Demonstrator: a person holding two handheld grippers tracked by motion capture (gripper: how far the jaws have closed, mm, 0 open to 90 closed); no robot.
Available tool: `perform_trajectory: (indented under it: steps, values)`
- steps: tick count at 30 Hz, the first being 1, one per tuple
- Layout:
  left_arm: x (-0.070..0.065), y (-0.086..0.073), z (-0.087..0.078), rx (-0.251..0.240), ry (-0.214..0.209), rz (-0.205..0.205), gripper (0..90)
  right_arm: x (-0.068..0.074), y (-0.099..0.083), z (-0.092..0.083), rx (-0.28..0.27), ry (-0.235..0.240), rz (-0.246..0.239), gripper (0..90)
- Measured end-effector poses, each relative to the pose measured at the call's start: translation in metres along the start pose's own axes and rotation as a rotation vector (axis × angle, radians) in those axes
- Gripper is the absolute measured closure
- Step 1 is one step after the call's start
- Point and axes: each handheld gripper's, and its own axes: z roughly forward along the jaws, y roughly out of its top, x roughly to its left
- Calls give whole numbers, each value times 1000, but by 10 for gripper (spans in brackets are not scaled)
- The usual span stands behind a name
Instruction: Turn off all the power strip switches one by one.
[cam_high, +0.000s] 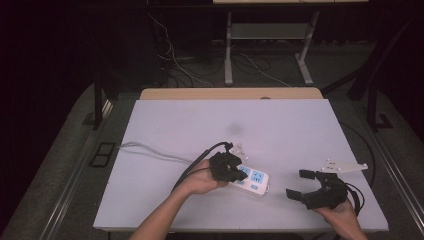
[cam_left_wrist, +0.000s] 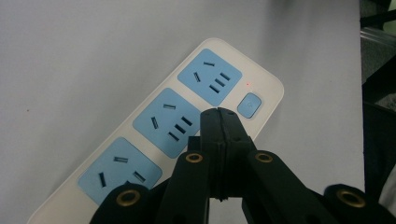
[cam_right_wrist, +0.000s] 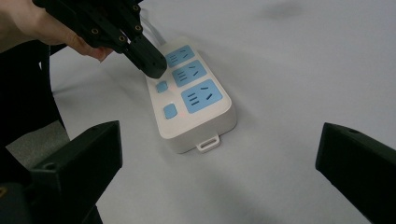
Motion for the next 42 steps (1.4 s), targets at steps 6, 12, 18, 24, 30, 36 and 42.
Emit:
perform_trajectory:
  steps: [6, 12, 18, 24, 30, 36, 42]
  values:
    - [0, -2, 3, 11, 0, -2, 892, 0, 0, 0, 1, 0, 0, 3]
    - [1, -5, 6, 22, -3, -3, 893, 0, 0, 0, 1, 0, 0, 3]
    - [2, -6, 6, 14, -5, -4, 893, 0, 0, 0, 2, 1, 0, 4]
    - [3, -7, 7, 11, -11, -12, 894, 0, 0, -1, 1, 0, -1, 3]
    - [7, -8, 7, 6, -42, -40, 895, 1, 0, -1, 0, 0, -2, 3]
    - [8, -11, 7, -14, -51, -55, 897, 1, 0, -1, 3, 0, -1, 3]
    - [7, -10, 8, -9, -45, -58, 898, 2, 0, -2, -1, -1, -9, 3]
